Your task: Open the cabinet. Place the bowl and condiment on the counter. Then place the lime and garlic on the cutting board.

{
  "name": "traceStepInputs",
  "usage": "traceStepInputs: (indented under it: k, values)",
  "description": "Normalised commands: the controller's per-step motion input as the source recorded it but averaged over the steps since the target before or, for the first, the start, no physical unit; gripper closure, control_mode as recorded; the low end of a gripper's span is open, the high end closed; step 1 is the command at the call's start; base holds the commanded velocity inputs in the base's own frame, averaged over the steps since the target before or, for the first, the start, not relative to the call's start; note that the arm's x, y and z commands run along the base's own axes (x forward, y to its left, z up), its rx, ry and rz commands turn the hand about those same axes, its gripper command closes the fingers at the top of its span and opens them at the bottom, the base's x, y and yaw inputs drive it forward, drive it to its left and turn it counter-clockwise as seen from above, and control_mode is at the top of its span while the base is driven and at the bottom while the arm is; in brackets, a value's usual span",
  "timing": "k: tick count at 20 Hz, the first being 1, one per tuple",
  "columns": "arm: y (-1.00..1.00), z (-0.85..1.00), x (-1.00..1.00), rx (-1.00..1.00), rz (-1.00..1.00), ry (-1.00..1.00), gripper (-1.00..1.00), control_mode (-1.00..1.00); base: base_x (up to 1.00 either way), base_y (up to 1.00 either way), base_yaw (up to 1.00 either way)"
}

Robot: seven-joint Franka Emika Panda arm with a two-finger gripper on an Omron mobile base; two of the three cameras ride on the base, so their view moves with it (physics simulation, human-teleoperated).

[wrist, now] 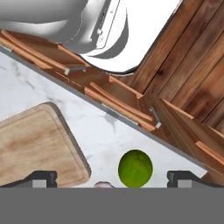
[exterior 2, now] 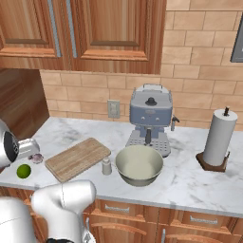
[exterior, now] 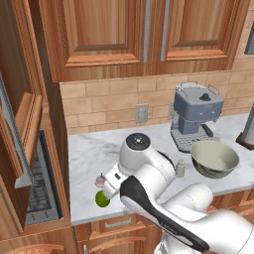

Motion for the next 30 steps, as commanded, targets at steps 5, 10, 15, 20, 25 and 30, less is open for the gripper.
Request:
traceStepInputs:
  k: [5,10,15,20,25,30]
  values:
    - [0.27,-0.21,0.01,0.0,0.02,0.03,-1.0,-1.0,0.0,0.0,0.0]
    - [0.13,-0.25,0.02,0.0,0.0,0.02,-1.0,-1.0,0.0,0.0,0.0]
    - [0.14,-0.2,0.1,0.0,0.0,0.02,-1.0,-1.0,0.0,0.0,0.0]
    - [0.19,-0.18,0.18,0.0,0.0,0.03,-1.0,-1.0,0.0,0.0,0.0]
    - [0.07,-0.26,0.12,0.0,0.0,0.01,-1.0,-1.0,0.0,0.0,0.0]
    - [0.02,-0.29,0.06,0.0,0.0,0.0,-1.0,-1.0,0.0,0.0,0.0]
